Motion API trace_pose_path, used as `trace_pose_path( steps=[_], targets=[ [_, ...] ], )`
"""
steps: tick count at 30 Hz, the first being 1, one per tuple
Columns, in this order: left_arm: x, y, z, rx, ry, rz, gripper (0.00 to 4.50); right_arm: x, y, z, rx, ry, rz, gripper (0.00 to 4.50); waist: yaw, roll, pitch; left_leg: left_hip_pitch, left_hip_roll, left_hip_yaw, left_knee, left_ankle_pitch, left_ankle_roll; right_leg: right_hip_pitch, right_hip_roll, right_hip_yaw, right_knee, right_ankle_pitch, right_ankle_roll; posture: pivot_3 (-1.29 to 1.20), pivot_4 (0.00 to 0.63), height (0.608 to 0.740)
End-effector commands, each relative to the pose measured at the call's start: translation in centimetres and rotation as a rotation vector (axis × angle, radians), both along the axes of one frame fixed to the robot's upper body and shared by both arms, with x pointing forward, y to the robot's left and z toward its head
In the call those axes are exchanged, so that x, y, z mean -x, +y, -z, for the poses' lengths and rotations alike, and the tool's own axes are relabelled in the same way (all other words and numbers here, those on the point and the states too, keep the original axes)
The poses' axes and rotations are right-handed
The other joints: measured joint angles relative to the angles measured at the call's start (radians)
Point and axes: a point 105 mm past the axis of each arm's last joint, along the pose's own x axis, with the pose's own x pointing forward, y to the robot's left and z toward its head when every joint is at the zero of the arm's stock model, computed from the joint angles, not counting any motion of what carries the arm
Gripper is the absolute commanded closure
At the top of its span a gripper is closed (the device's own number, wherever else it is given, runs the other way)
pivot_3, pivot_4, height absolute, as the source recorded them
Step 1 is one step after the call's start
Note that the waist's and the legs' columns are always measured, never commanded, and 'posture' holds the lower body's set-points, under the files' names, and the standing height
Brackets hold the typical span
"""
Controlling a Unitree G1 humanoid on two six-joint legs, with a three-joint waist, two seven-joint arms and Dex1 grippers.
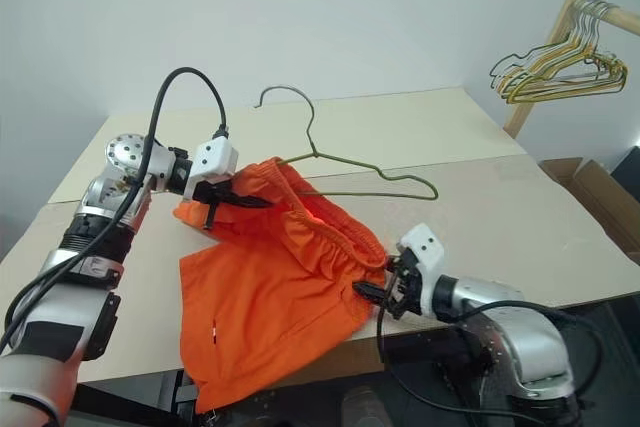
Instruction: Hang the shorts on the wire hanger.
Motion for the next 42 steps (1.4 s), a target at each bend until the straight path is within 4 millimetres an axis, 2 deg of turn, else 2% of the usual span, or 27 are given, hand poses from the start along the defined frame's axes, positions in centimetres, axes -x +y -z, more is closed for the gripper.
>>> trace_pose_path(
  steps=[1, 8, 9, 13, 16, 19, 21, 24, 29, 32, 35, 39, 42],
  targets=[
    [0.1, 0.2, -1.6, 0.041, -0.046, 0.001, 4.50, -0.6, -0.5, -1.8, -0.037, -0.051, 0.019, 1.60, 0.001, 0.000, 0.000, 0.000, 0.000, 0.000, 0.000, 0.000, 0.000, 0.000, 0.000, 0.000, 0.000, 0.000, 0.000, -0.29, 0.000, 0.740],
    [0.5, 0.7, -1.5, 0.056, -0.031, -0.011, 4.50, -0.7, -2.0, -2.4, -0.033, -0.061, 0.022, 4.25, 0.000, 0.000, 0.000, 0.000, 0.000, 0.000, 0.000, 0.000, 0.000, 0.000, 0.000, 0.000, 0.000, 0.000, 0.000, -0.29, 0.000, 0.740],
    [0.6, 0.8, -1.5, 0.063, -0.025, -0.013, 4.50, -0.7, -2.4, -2.4, -0.029, -0.059, 0.025, 4.47, 0.000, 0.000, 0.000, 0.000, 0.000, 0.000, 0.000, 0.000, 0.000, 0.000, 0.000, 0.000, 0.000, 0.000, 0.000, -0.29, 0.000, 0.740],
    [1.8, 2.2, -1.8, 0.092, 0.017, 0.013, 4.50, -1.5, -5.8, -2.6, -0.007, -0.030, 0.068, 4.47, 0.000, 0.000, 0.000, 0.000, 0.000, 0.000, 0.000, 0.000, 0.000, 0.000, 0.000, 0.000, 0.000, 0.000, 0.000, -0.28, 0.000, 0.740],
    [3.2, 3.9, -0.8, 0.032, 0.056, 0.037, 4.50, -2.2, -8.1, -3.8, 0.020, -0.028, 0.058, 4.47, -0.002, 0.000, 0.000, 0.001, 0.000, 0.000, 0.000, 0.000, 0.000, 0.000, 0.000, 0.000, 0.000, 0.000, 0.000, -0.28, 0.000, 0.740],
    [3.4, 4.9, 0.3, -0.019, 0.076, 0.021, 4.50, -2.7, -9.2, -4.9, 0.049, -0.035, 0.027, 4.47, -0.001, 0.000, 0.000, 0.002, 0.001, 0.000, -0.001, 0.000, 0.000, 0.000, 0.001, 0.000, 0.000, 0.000, 0.000, -0.28, 0.000, 0.740],
    [2.6, 5.2, 1.0, -0.040, 0.064, -0.038, 4.50, -3.0, -9.6, -5.4, 0.086, -0.040, -0.001, 4.47, 0.005, 0.000, 0.000, 0.001, 0.001, 0.000, -0.001, 0.000, 0.000, 0.001, 0.001, 0.000, 0.000, 0.000, 0.000, -0.28, 0.000, 0.740],
    [2.0, 5.1, 1.2, -0.025, 0.066, -0.082, 4.50, -3.1, -9.7, -6.0, 0.119, -0.049, -0.043, 4.47, 0.013, 0.000, 0.000, 0.001, 0.000, 0.000, 0.000, 0.000, 0.000, 0.002, 0.000, 0.000, -0.001, 0.000, 0.000, -0.27, 0.000, 0.740],
    [2.3, 5.3, 2.0, -0.070, 0.093, -0.078, 4.50, -2.7, -9.7, -6.9, 0.202, -0.100, -0.134, 4.47, 0.024, 0.000, 0.000, 0.000, 0.000, 0.000, 0.000, 0.000, 0.000, 0.000, 0.000, 0.000, -0.001, 0.000, 0.000, -0.28, 0.000, 0.740],
    [2.4, 5.2, 2.3, -0.088, 0.098, -0.061, 4.50, -2.6, -8.6, -8.3, 0.258, -0.156, -0.199, 4.47, 0.025, 0.000, 0.000, 0.000, 0.000, 0.001, 0.001, 0.000, 0.000, 0.000, 0.000, 0.000, -0.001, 0.000, 0.000, -0.28, 0.000, 0.740],
    [2.0, 3.8, 2.5, -0.073, 0.103, -0.050, 4.50, -2.2, -5.8, -10.0, 0.295, -0.239, -0.318, 4.47, 0.022, 0.000, 0.000, 0.000, 0.001, 0.001, 0.001, 0.000, 0.000, 0.000, 0.000, 0.000, -0.001, 0.000, 0.000, -0.30, 0.000, 0.740],
    [1.5, 2.0, 2.7, -0.063, 0.096, -0.027, 4.50, -1.5, -3.4, -10.1, 0.330, -0.235, -0.417, 3.21, 0.023, 0.000, 0.000, 0.000, 0.001, 0.001, 0.001, 0.000, 0.000, 0.000, 0.000, 0.000, -0.001, 0.000, 0.000, -0.31, 0.000, 0.740],
    [1.1, 1.3, 2.7, -0.055, 0.086, -0.032, 4.50, -1.0, -3.1, -9.3, 0.354, -0.211, -0.440, 2.11, 0.026, 0.000, 0.000, -0.002, 0.000, 0.000, 0.001, 0.000, 0.000, 0.000, -0.001, -0.001, -0.001, 0.000, 0.000, -0.32, 0.000, 0.740]
  ],
)
